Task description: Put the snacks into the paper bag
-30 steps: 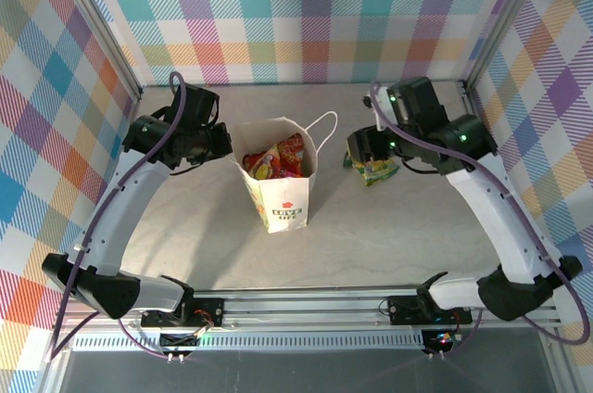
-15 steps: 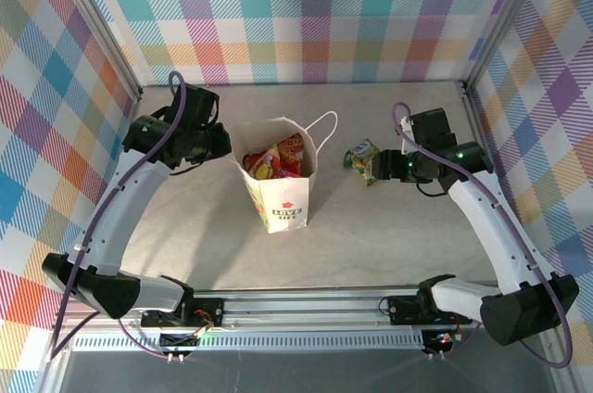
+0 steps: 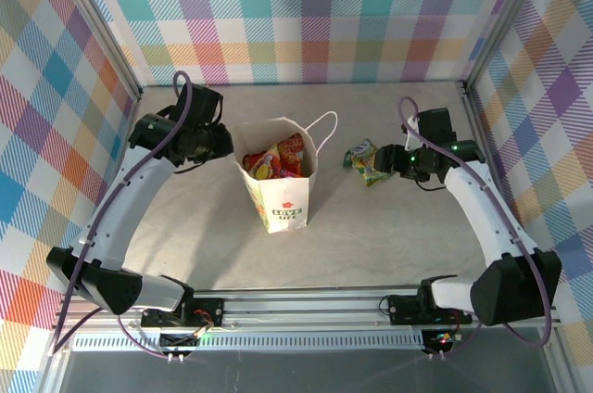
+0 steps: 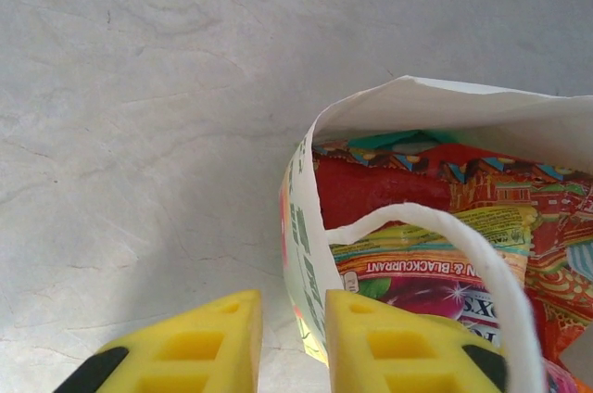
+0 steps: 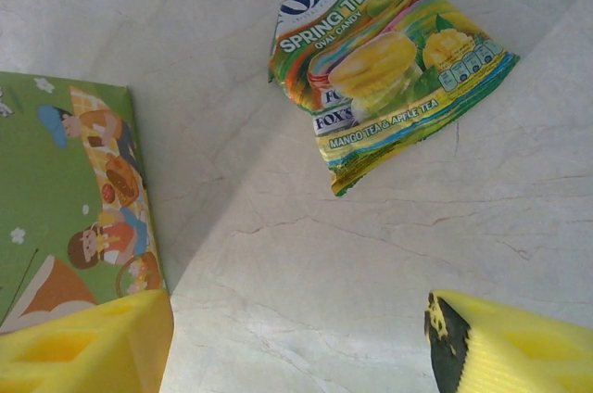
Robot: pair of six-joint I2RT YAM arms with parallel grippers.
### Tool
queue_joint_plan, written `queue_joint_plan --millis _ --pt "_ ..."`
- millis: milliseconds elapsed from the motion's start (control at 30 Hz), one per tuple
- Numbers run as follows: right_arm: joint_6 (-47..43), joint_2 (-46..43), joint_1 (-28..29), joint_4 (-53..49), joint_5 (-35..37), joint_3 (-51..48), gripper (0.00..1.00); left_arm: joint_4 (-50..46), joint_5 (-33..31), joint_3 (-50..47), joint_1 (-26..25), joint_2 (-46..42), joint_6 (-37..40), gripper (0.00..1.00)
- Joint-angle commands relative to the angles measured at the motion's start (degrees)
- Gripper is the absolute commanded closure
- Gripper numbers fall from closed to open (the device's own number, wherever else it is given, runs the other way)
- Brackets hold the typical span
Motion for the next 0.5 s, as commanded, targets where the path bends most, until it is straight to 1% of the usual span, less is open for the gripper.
queue_joint_plan --millis 0,167,467 --pt "1.5 0.8 -1.5 3.2 -3.1 -1.3 0.27 3.0 -1.1 -1.8 0.6 -1.8 -1.2 0.72" --pt "4.4 2.0 -5.4 7.3 -5.3 -4.7 0.26 4.0 -1.6 -2.0 0.6 -3.0 -1.0 0.71" --pt "8.8 3.9 -15.2 17.3 -15.8 -12.5 0.23 4.3 -1.6 -1.7 0.7 -1.9 -0.7 0.7"
